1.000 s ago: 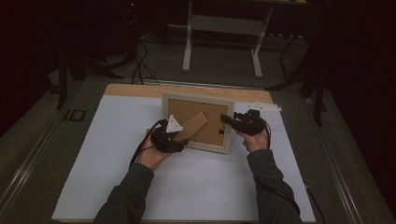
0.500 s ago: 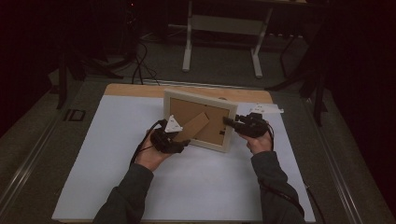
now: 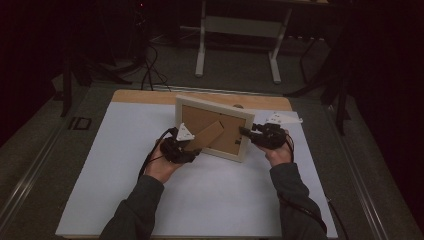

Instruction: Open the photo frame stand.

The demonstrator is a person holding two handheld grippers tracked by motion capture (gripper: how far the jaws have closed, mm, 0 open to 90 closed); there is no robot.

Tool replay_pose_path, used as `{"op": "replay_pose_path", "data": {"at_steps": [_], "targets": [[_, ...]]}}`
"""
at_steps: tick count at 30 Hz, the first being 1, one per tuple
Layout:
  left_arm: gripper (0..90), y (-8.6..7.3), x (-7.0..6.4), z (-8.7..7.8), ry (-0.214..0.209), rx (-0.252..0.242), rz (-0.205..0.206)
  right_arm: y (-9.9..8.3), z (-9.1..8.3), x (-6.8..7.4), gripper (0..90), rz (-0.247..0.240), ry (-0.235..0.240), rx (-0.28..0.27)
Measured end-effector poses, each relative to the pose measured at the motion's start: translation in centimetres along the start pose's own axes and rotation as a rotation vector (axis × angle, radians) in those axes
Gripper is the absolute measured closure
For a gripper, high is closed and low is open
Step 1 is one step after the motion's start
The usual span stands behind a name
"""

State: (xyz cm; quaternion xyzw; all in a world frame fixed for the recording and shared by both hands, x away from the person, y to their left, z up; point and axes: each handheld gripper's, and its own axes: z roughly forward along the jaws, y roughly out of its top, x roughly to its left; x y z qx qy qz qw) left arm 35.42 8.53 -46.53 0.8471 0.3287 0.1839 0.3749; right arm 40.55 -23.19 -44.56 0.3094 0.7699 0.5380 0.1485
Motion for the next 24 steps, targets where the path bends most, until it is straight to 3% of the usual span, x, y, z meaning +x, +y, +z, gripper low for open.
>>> {"op": "replay_pose_path", "data": {"at_steps": [4,14,18,24], "targets": [[54.8,-0.1,0.1,0.0,-0.004,-0.012,-0.031,0.4,0.3,0.5,61.9,-0.051,-0.036,0.012],[56.9,-0.1,-0.7,-0.9,-0.064,-0.057,0.027,-0.5,0.0,0.2,62.8,-0.046,-0.017,0.03],[57.1,-0.1,-0.9,-1.1,-0.066,-0.058,0.04,-0.8,-0.1,0.2,63.3,-0.04,-0.009,0.025],[63.4,-0.1,-1.0,-1.0,-0.047,-0.062,0.03,-0.7,-0.2,0.8,62.9,-0.082,-0.033,0.03]]}}
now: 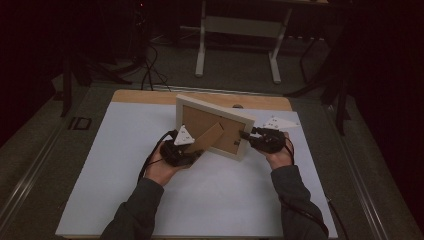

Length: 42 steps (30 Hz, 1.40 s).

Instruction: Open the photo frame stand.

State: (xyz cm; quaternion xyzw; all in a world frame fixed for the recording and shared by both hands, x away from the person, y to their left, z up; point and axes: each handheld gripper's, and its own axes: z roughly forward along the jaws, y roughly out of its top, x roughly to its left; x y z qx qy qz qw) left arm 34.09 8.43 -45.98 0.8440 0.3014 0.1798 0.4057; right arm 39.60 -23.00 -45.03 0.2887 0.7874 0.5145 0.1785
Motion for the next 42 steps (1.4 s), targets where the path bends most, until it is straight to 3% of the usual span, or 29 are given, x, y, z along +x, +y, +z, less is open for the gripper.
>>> {"op": "replay_pose_path", "data": {"at_steps": [6,9,29,37,42], "targets": [[65.4,0.0,0.2,0.6,0.04,0.009,-0.015,0.2,0.5,0.8,64.0,-0.044,-0.063,0.001],[65.4,-0.2,0.4,0.7,0.043,0.012,-0.027,0.2,0.7,1.0,64.5,-0.052,-0.068,0.001],[68.6,-2.1,-0.2,0.5,0.019,0.052,-0.008,-0.1,0.0,1.5,62.4,-0.018,0.083,0.005],[70.0,-2.5,-0.8,0.4,0.016,0.051,0.001,-0.5,0.1,2.1,60.2,-0.02,0.129,0.012],[70.0,-2.7,-1.1,0.5,0.012,0.057,0.009,-0.7,0.0,2.4,59.6,-0.03,0.131,0.019]]}}
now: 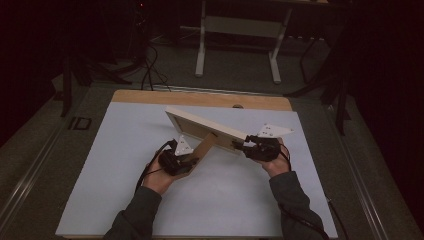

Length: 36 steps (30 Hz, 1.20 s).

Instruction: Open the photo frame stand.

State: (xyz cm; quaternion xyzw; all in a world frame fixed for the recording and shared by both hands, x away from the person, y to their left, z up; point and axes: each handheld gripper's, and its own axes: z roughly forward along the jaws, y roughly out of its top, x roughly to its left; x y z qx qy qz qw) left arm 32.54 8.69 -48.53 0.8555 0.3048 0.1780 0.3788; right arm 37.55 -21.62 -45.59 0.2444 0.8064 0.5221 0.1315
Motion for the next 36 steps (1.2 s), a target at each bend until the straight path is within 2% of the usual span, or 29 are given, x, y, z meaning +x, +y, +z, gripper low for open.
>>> {"op": "replay_pose_path", "data": {"at_steps": [10,19,22,31,36], "targets": [[66.2,-0.5,-0.1,0.0,-0.018,-0.002,-0.005,-0.5,-0.1,0.4,57.3,0.002,-0.007,0.003],[60.1,-0.7,1.0,-1.1,-0.064,-0.07,-0.064,-1.5,-0.6,0.2,53.6,0.018,-0.024,0.015],[58.8,-0.8,1.3,-1.5,-0.079,-0.092,-0.072,-1.7,-0.8,0.1,53.7,0.024,-0.025,0.013],[58.4,-1.1,2.4,-2.6,-0.069,-0.143,-0.117,-1.8,-1.3,0.6,54.2,0.016,-0.024,0.006],[58.5,-1.2,3.0,-3.2,-0.047,-0.157,-0.134,-1.7,-1.7,0.7,53.1,0.009,-0.023,-0.005]]}}
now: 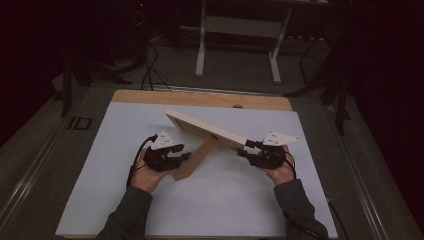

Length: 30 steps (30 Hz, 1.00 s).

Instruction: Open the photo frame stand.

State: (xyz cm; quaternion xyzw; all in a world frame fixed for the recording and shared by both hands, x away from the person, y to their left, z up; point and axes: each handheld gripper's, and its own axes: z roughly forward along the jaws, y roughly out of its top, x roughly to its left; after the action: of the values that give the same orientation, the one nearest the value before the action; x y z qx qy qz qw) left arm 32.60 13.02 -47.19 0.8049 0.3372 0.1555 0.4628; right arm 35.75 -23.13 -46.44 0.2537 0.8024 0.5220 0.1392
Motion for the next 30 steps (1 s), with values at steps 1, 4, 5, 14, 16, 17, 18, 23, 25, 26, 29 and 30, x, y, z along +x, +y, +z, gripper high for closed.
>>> {"op": "replay_pose_path", "data": {"at_steps": [1,4,5,14,16,17,18,23,25,26,29,30], "targets": [[58.5,0.0,0.1,-0.1,0.005,-0.001,-0.005,0.0,-0.1,0.0,52.6,0.002,0.0,-0.004],[59.1,0.0,0.6,-0.3,0.024,-0.003,-0.02,-0.2,-0.5,0.0,52.5,0.0,-0.005,-0.002],[59.6,0.0,0.7,-0.3,0.027,-0.007,-0.029,-0.3,-0.6,-0.1,52.6,0.002,-0.007,0.001],[65.5,0.2,1.3,-0.6,0.046,-0.008,-0.046,-1.3,-1.5,-0.5,59.7,0.016,-0.018,0.006],[67.9,0.2,1.4,-0.6,0.04,-0.008,-0.051,-1.4,-1.7,-0.4,63.1,0.012,-0.026,0.01],[68.8,0.3,1.4,-0.5,0.038,-0.008,-0.055,-1.5,-1.8,-0.4,65.0,0.011,-0.032,0.013],[69.3,0.3,1.5,-0.5,0.043,-0.007,-0.057,-1.5,-1.8,-0.4,68.5,0.014,-0.028,0.015],[75.9,0.7,1.8,-0.4,0.047,-0.002,-0.064,-1.6,-1.9,-0.5,83.9,0.014,-0.061,0.033],[79.2,0.9,1.8,-0.2,0.056,-0.003,-0.066,-1.6,-1.9,-0.5,88.8,0.017,-0.076,0.037],[81.4,1.0,1.9,-0.1,0.061,-0.003,-0.07,-1.6,-1.8,-0.5,89.4,0.018,-0.084,0.036],[88.8,1.2,2.0,0.1,0.075,-0.003,-0.078,-1.5,-1.6,-0.6,89.6,0.025,-0.11,0.035],[89.9,1.2,2.1,0.1,0.08,-0.004,-0.082,-1.4,-1.5,-0.6,89.6,0.032,-0.115,0.036]]}}
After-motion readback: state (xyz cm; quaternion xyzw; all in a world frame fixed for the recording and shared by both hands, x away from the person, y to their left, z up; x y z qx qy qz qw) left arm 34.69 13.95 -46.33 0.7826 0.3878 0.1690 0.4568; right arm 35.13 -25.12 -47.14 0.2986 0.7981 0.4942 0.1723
